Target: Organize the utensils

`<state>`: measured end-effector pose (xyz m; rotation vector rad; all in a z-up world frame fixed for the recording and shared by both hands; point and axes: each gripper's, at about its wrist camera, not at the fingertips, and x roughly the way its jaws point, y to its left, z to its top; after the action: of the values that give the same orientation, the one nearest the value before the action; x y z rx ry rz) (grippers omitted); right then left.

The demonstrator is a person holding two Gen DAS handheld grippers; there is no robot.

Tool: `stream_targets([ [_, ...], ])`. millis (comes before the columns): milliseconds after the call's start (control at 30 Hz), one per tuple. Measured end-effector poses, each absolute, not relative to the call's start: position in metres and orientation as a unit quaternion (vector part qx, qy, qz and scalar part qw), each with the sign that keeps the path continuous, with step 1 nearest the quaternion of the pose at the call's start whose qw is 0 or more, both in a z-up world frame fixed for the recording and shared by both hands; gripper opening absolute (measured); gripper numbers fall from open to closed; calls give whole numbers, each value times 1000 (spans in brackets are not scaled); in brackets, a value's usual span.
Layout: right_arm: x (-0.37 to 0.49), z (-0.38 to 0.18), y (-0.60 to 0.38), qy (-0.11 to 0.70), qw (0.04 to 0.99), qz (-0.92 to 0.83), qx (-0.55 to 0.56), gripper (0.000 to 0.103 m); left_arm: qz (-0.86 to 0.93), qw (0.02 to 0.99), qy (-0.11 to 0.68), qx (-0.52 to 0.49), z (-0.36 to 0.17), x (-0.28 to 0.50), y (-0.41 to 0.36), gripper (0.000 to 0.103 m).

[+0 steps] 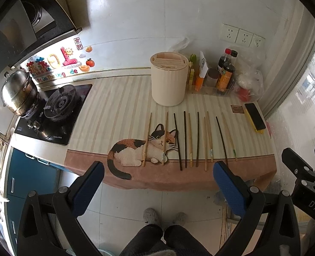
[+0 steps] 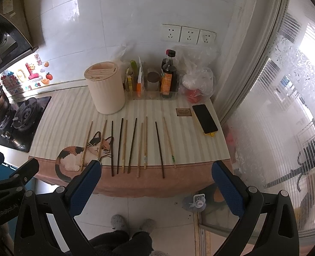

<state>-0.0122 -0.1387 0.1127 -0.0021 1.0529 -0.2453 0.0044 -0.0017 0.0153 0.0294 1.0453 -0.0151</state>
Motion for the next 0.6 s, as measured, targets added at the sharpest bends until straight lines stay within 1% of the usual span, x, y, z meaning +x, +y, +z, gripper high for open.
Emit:
stream_targets([
  [600,-11,115,-127,494,862,-114,-7,103,-2,872,489,13,17,2,9,103],
])
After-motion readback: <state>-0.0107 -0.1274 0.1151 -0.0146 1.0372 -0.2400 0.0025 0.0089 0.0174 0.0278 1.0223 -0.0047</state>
